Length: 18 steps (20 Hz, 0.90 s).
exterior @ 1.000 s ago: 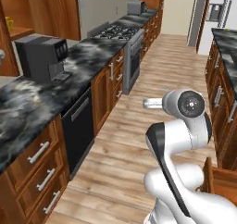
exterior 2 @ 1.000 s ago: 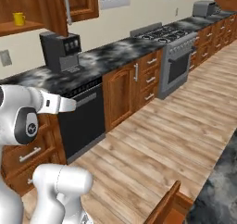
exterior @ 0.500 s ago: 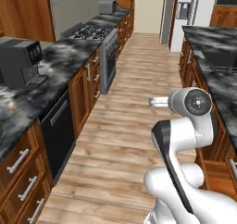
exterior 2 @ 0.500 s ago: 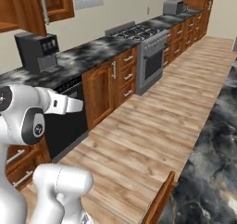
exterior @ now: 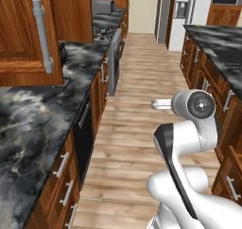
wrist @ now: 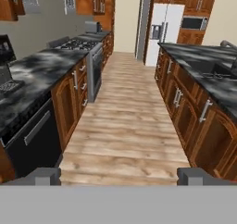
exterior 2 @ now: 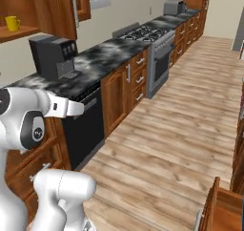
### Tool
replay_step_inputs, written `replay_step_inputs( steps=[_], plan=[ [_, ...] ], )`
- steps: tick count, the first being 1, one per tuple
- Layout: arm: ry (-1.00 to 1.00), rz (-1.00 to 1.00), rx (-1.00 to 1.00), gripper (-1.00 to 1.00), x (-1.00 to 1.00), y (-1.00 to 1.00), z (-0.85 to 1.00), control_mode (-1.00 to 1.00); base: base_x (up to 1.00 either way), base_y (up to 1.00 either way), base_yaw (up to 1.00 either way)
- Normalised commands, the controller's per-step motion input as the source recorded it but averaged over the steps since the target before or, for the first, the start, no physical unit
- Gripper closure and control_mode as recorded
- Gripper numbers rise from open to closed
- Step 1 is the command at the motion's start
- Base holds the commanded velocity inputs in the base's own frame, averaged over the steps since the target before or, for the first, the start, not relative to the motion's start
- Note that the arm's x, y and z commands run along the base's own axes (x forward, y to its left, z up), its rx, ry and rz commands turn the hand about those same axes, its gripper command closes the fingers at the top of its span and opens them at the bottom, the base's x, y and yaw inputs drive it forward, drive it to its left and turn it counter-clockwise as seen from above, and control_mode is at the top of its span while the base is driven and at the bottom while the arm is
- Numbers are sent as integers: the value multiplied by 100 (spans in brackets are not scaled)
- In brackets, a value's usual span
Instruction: Open the cabinet directly in front. Then move the beer and the mug to the dining counter with the candle on it.
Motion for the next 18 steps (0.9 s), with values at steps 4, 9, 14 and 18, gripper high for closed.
replay_step_inputs(
  steps=[4,9,14,18],
  plan=[
    [0,0,0,-100,0,0,0,100,94,27,-14],
    [0,0,0,-100,0,0,0,100,100,-22,0],
    [0,0,0,-100,0,0,0,100,55,-88,4],
    [0,0,0,-100,0,0,0,100,5,-100,6]
  ],
)
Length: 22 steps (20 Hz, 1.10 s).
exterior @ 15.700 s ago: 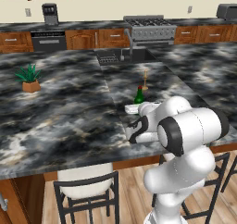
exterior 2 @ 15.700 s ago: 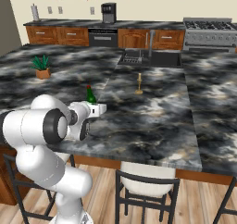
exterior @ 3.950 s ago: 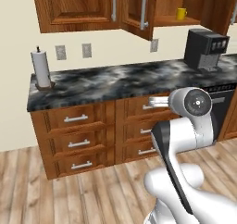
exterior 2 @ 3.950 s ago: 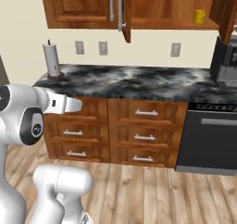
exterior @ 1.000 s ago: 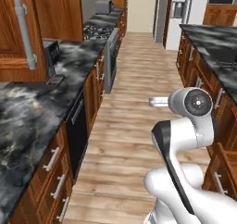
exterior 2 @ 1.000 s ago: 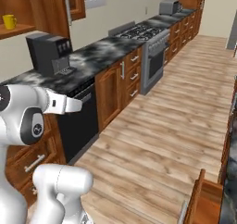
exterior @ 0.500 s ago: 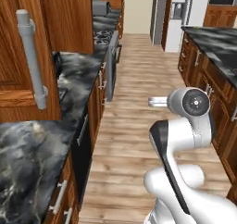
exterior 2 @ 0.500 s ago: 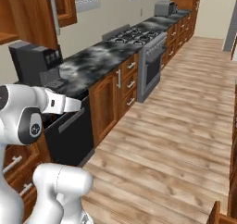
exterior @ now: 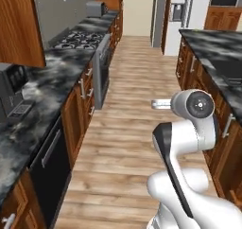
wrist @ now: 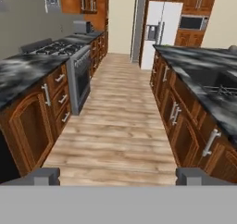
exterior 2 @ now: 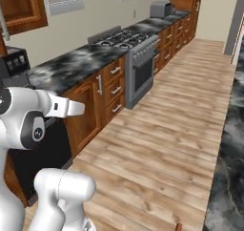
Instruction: Open the cabinet directly in front. Then move the beer and the mug to the dining counter with the candle on it.
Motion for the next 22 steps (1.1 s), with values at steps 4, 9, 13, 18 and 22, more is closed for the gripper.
replay_step_inputs(
  steps=[4,9,13,18,22],
  plan=[
    [0,0,0,-100,0,0,0,100,-44,-100,27],
    [0,0,0,-100,0,0,0,100,-74,-39,68],
    [0,0,0,-100,0,0,0,100,-41,22,81],
    [0,0,0,-100,0,0,0,100,-8,31,74],
    [0,0,0,-100,0,0,0,100,-6,0,4]
  ],
)
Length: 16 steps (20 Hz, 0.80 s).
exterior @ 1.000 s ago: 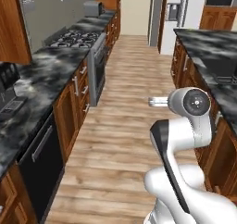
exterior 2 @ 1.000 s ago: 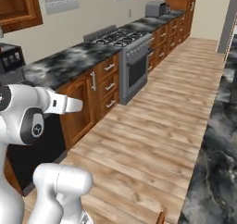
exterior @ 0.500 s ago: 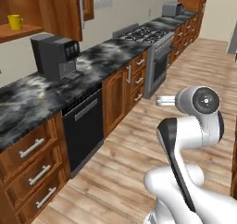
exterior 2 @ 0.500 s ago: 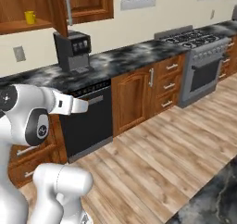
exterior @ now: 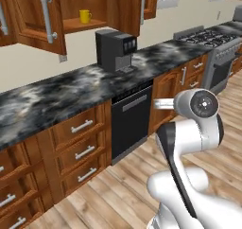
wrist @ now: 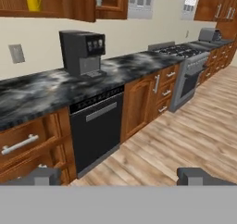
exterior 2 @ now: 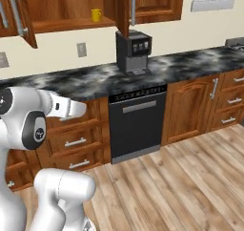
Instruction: Open the cabinet directly in front. Then move the beer and the mug to the dining counter with the candle on it.
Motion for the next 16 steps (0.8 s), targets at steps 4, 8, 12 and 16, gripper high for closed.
replay_step_inputs(
  steps=[4,8,12,16],
  plan=[
    [0,0,0,-100,0,0,0,100,52,0,0],
    [0,0,0,-100,0,0,0,100,100,1,0],
    [0,0,0,-100,0,0,0,100,100,4,0],
    [0,0,0,-100,0,0,0,100,61,-4,0]
  ],
)
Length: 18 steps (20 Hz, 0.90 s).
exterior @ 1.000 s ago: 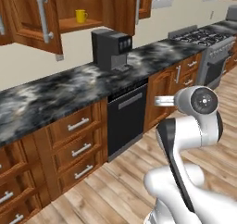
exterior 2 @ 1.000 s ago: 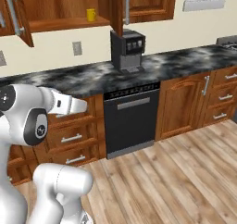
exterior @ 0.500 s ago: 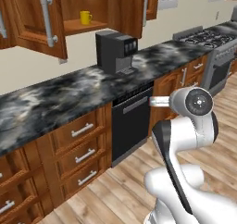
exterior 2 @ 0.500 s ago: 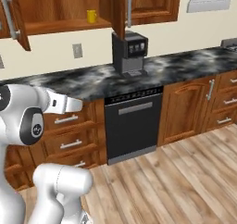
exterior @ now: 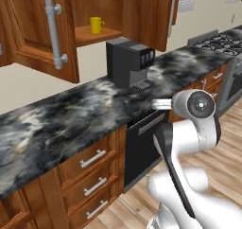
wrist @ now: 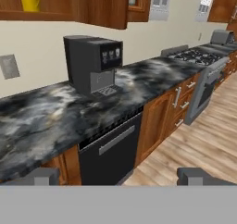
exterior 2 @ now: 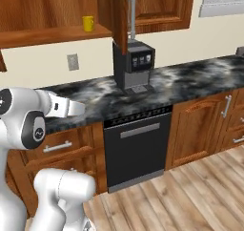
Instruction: Open the cabinet directly in front. Then move the beer and the mug to the dining counter with the candle on it.
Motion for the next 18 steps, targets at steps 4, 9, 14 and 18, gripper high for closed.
replay_step_inputs(
  steps=[4,9,14,18],
  plan=[
    [0,0,0,-100,0,0,0,100,45,-34,23],
    [0,0,0,-100,0,0,0,100,18,-22,40],
    [0,0,0,-100,0,0,0,100,44,-17,39],
    [0,0,0,-100,0,0,0,100,45,-7,33]
  ],
)
